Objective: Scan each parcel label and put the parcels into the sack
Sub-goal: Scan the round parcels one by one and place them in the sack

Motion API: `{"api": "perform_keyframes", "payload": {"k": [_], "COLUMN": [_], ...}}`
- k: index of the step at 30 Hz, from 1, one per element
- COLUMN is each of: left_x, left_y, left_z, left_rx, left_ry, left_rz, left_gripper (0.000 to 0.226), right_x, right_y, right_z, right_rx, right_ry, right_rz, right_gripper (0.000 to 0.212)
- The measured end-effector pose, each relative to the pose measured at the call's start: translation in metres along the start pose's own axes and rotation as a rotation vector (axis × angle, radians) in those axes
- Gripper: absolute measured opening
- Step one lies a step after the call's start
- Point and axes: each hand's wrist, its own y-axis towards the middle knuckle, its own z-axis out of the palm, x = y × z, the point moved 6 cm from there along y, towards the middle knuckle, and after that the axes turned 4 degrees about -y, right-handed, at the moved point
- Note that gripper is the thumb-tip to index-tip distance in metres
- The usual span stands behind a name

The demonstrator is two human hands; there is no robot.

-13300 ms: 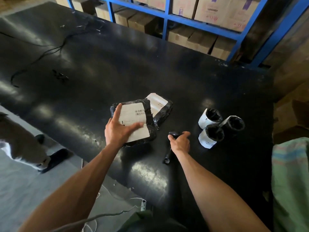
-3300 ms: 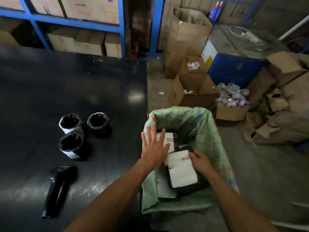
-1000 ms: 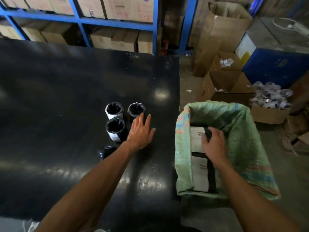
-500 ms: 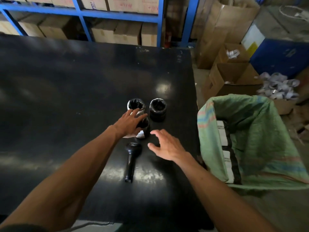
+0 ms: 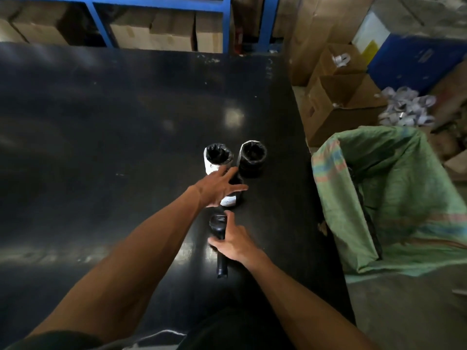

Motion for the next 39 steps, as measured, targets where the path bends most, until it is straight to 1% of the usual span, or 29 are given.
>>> {"api": "perform_keyframes", "payload": {"k": [2,4,7,9,11,13,15,19,22,25,29,35,39], "left_x": [0.000,0.004,0.016,0.025,0.036,0.044,0.049,0.052,0.052,0.050,0.046,0.043,0.040], "left_y": [-0.004,-0.012,-0.027,-0.036,-0.045,-0.058,-0.071,-0.091,-0.104,-0.117,-0.135,-0.149,-0.151], "left_z": [-0.003,-0.005,-0.012,-0.017,-0.019,-0.019,-0.018,-0.023,-0.023,-0.020,-0.012,-0.010,-0.008], "left_rx": [-0.027,-0.028,-0.020,-0.074,-0.123,-0.148,-0.154,-0.167,-0.174,-0.176,-0.148,-0.166,-0.166], "left_ry": [-0.044,-0.128,-0.347,-0.482,-0.637,-0.733,-0.779,-0.829,-0.854,-0.882,-0.900,-0.882,-0.880], "left_rz": [0.002,-0.024,-0.076,-0.114,-0.173,-0.226,-0.261,-0.323,-0.385,-0.411,-0.428,-0.419,-0.417], "left_gripper": [0.079,0.075,0.076,0.074,0.073,0.073,0.074,0.073,0.073,0.072,0.071,0.073,0.072], "right_x": [-0.004,-0.014,-0.025,-0.031,-0.037,-0.037,-0.034,-0.021,-0.012,0.000,0.011,0.018,0.017], "right_y": [0.000,0.002,-0.001,-0.006,-0.012,-0.021,-0.032,-0.054,-0.063,-0.070,-0.080,-0.090,-0.092], "right_z": [0.004,0.005,-0.008,-0.024,-0.040,-0.056,-0.073,-0.104,-0.118,-0.127,-0.129,-0.122,-0.119], "right_rx": [-0.041,-0.070,-0.100,-0.100,-0.103,-0.127,-0.160,-0.218,-0.265,-0.311,-0.345,-0.357,-0.364], "right_ry": [0.198,0.320,0.358,0.413,0.492,0.587,0.634,0.611,0.478,0.318,0.203,0.159,0.160], "right_rz": [0.024,0.034,0.042,0.029,-0.002,-0.057,-0.119,-0.290,-0.387,-0.495,-0.620,-0.701,-0.696], "right_gripper": [0.083,0.079,0.073,0.060,0.053,0.051,0.050,0.045,0.042,0.041,0.041,0.048,0.051]}}
